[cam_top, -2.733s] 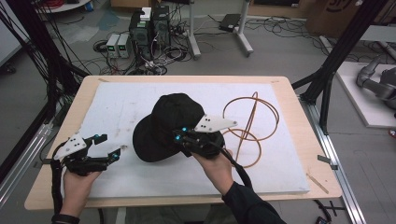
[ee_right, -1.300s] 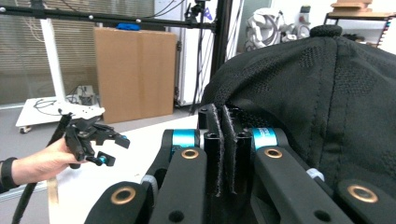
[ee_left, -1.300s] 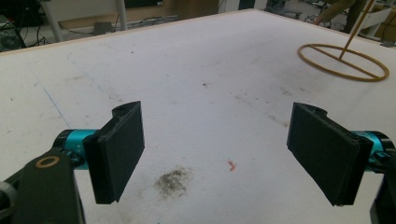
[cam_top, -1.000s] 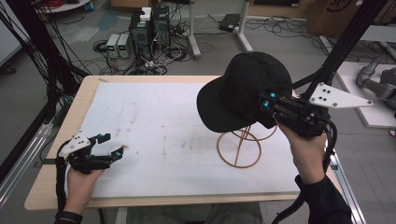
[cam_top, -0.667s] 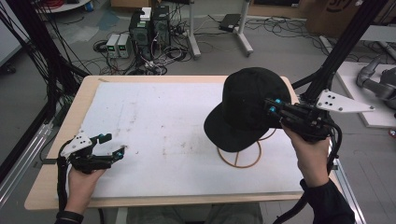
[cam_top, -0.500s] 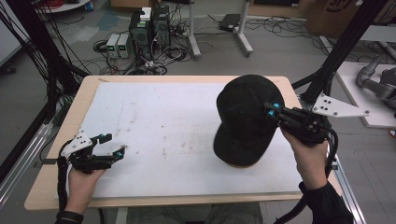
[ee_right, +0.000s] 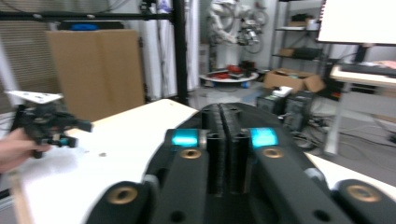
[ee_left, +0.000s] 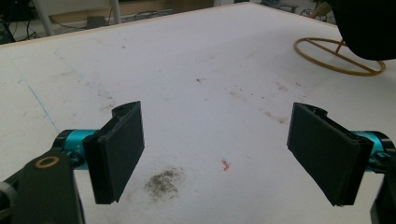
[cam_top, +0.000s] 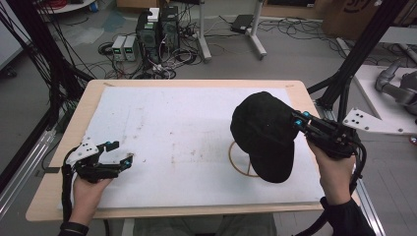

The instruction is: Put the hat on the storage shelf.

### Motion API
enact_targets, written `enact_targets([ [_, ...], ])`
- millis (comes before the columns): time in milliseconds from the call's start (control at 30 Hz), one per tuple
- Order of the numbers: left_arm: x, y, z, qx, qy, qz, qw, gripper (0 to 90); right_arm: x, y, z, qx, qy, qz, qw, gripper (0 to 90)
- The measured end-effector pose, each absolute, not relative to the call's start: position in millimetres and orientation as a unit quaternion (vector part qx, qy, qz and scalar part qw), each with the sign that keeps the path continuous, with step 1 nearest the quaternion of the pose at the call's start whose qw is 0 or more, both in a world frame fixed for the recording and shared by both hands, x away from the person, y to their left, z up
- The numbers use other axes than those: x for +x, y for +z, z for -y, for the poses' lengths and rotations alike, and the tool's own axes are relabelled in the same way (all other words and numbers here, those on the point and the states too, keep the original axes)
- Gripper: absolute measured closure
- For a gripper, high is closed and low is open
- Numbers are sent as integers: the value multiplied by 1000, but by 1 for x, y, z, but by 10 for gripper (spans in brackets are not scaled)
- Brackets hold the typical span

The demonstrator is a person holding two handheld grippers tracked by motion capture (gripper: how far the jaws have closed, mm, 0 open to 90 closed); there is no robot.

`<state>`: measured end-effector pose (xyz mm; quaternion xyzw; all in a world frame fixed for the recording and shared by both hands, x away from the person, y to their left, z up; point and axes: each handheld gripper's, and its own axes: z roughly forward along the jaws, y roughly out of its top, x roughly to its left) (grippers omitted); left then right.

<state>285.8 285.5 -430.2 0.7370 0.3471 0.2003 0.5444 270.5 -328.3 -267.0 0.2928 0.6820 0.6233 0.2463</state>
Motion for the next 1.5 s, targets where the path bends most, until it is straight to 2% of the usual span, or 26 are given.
enact_targets([
  [67,286,-430,-284,737,199,-347,545,187,272,-270,332,304,619,-676,259,775],
  [133,286,-430,-284,739,199,-345,544,186,274,-273,335,317,617,-669,266,699],
  [200,287,-430,-284,739,198,-344,545,184,275,-275,338,321,618,-666,268,689],
  [233,287,-430,-283,738,198,-344,546,184,277,-280,344,335,614,-658,279,649],
  [467,287,-430,-283,738,197,-342,547,182,280,-303,374,387,605,-628,299,605],
  [767,290,-432,-280,741,196,-337,547,178,287,-339,397,435,575,-627,296,506],
  [967,291,-432,-278,743,200,-334,545,171,298,-371,404,456,552,-633,293,392],
  [1200,289,-433,-279,741,209,-336,543,164,305,-394,401,477,535,-637,284,333],
  [1500,289,-435,-279,743,210,-334,541,162,307,-403,398,483,524,-644,278,316],
])
